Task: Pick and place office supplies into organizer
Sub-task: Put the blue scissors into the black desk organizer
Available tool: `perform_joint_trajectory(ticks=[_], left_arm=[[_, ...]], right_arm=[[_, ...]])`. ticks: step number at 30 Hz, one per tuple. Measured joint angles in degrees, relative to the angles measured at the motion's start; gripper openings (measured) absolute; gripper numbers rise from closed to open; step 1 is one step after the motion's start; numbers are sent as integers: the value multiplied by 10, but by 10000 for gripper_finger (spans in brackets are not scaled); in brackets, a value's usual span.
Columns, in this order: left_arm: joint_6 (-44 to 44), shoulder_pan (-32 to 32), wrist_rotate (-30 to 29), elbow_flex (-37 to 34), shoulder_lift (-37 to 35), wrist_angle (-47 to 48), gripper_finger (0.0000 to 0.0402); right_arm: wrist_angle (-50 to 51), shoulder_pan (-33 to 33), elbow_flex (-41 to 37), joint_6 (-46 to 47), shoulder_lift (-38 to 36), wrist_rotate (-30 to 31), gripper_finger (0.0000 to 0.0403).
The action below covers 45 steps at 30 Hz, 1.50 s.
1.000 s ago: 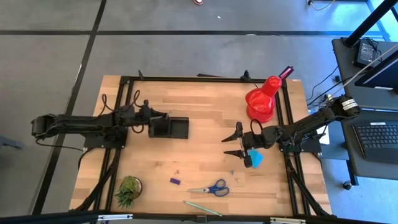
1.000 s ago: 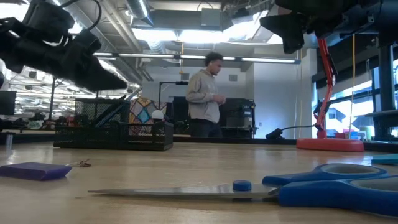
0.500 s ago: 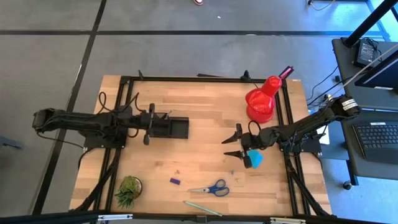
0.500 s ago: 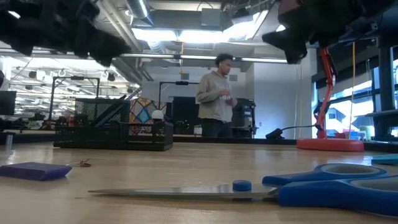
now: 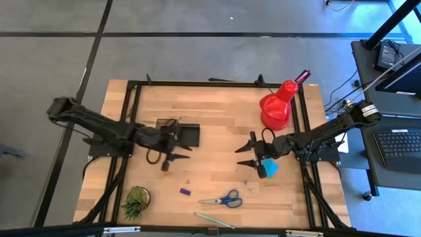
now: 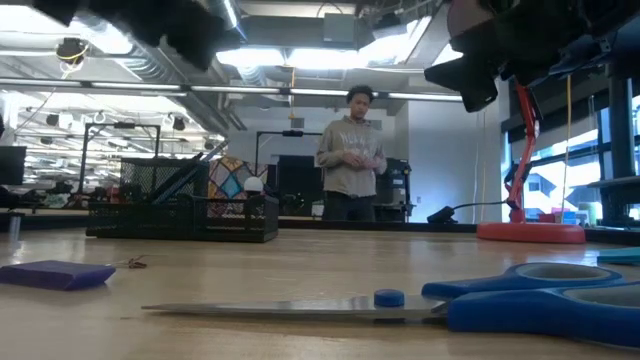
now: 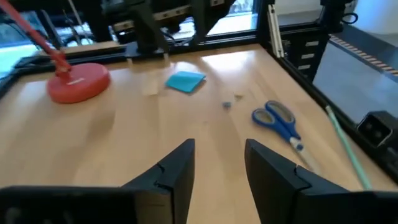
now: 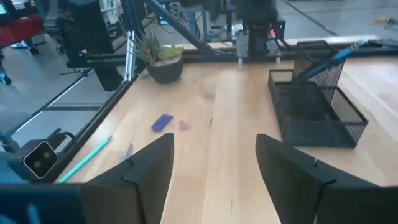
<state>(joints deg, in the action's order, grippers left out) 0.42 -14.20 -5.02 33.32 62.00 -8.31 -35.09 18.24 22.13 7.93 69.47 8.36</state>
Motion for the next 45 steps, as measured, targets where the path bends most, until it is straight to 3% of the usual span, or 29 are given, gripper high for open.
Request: perform_joint_trajectory(ticks=[13,18,26,37,45], left_arm=[[-37,-56,24,217,235,96,134],[-3,-74,39,254,277,135,134],[-41,-92,29,256,283,142,134],[-42,-93,28,256,283,147,134],[-42,-85,25,256,283,162,134]], right_arm=[[60,12,0,100,0,-40,229],[105,43,18,98,1,-11,229],[274,82,118,81,18,-1,229],[556,138,313,168,196,-2,229],[690,151,478,186,330,-54,229]])
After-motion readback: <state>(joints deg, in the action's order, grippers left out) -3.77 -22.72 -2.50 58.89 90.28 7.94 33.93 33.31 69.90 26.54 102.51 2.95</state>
